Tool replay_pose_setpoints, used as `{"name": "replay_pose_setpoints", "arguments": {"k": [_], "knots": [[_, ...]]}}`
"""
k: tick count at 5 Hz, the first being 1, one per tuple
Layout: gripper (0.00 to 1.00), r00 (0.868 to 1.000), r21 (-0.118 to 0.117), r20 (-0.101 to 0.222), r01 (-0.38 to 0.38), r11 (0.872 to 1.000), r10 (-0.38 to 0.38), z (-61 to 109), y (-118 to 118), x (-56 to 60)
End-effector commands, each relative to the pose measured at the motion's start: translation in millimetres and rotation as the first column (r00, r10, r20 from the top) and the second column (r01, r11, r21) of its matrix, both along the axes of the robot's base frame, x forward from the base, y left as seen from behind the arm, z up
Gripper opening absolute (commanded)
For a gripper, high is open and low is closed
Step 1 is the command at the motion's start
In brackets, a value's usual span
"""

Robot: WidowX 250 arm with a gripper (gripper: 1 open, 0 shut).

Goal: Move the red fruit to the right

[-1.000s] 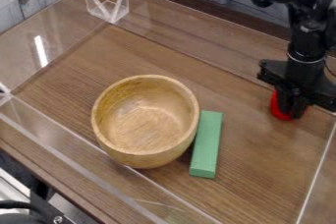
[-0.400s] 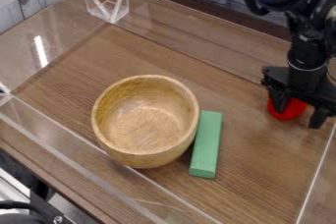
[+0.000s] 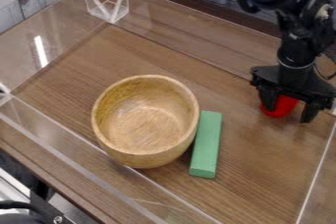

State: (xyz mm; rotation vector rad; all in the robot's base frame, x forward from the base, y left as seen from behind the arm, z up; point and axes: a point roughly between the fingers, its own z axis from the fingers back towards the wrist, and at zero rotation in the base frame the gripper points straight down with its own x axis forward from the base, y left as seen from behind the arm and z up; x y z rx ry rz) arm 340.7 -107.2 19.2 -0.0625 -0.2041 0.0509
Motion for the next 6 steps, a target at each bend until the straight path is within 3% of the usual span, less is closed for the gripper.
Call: {"name": "replay_pose_setpoints", "arguments": {"k": [1, 2, 3, 4, 5, 6], "knots": [[1.0, 0.998, 0.022, -0.027, -0.057, 0.998, 0.058, 14.2, 25.1, -10.5], [1.0, 0.997, 0.02, -0.038, -0.069, 0.997, 0.07, 23.5, 34.4, -11.7], [1.0, 0.996, 0.013, -0.014, -0.087, 0.996, 0.087, 45.8, 40.2, -9.6], [1.0, 0.996, -0.005, 0.026, -0.085, 0.996, 0.085, 69.6, 49.5, -16.2], [0.0, 0.997, -0.001, 0.035, -0.069, 0.998, 0.069, 67.6, 56.4, -21.9], [1.0, 0.997, -0.001, 0.041, -0.062, 0.998, 0.062, 64.6, 58.1, -28.0]]}}
